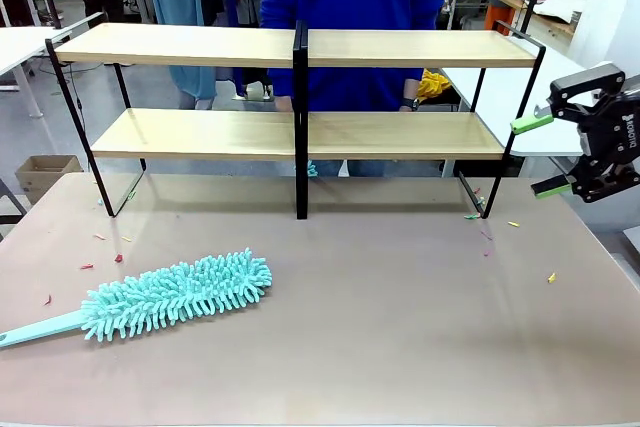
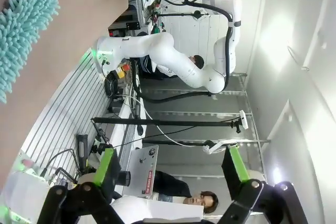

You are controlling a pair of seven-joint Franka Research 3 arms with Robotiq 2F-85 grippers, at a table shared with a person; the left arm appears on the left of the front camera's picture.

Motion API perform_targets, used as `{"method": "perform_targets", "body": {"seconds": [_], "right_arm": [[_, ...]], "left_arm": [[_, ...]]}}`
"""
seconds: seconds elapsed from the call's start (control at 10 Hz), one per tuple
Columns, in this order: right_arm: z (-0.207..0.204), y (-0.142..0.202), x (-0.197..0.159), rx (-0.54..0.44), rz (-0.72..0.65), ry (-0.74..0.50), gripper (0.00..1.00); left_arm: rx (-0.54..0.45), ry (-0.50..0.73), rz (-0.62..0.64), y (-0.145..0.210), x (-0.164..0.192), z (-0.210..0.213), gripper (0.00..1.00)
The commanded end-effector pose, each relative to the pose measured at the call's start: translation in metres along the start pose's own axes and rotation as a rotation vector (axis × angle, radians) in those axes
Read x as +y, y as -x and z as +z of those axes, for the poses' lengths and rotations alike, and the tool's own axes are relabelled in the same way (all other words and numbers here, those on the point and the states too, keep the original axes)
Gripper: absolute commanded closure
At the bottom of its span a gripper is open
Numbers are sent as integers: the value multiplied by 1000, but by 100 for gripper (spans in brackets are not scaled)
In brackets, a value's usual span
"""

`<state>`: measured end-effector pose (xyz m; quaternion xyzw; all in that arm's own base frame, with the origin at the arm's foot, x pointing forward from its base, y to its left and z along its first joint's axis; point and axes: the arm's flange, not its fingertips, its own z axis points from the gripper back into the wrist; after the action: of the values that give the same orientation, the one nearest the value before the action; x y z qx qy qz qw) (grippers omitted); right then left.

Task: Clean the shelves.
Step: Place the Duster on the table.

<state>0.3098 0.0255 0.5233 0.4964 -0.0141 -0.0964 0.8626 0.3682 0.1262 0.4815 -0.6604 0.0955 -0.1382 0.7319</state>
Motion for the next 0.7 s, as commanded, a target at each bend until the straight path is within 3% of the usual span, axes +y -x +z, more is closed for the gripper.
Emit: {"method": "perform_targets", "body": {"seconds": [0.0, 0.6], "right_arm": [[-2, 0, 2, -4, 0, -25, 0], [-2, 0, 2, -4, 0, -25, 0]], "left_arm": [[-5, 22, -20, 2, -1, 3, 0], [-5, 22, -20, 2, -1, 3, 0]]}}
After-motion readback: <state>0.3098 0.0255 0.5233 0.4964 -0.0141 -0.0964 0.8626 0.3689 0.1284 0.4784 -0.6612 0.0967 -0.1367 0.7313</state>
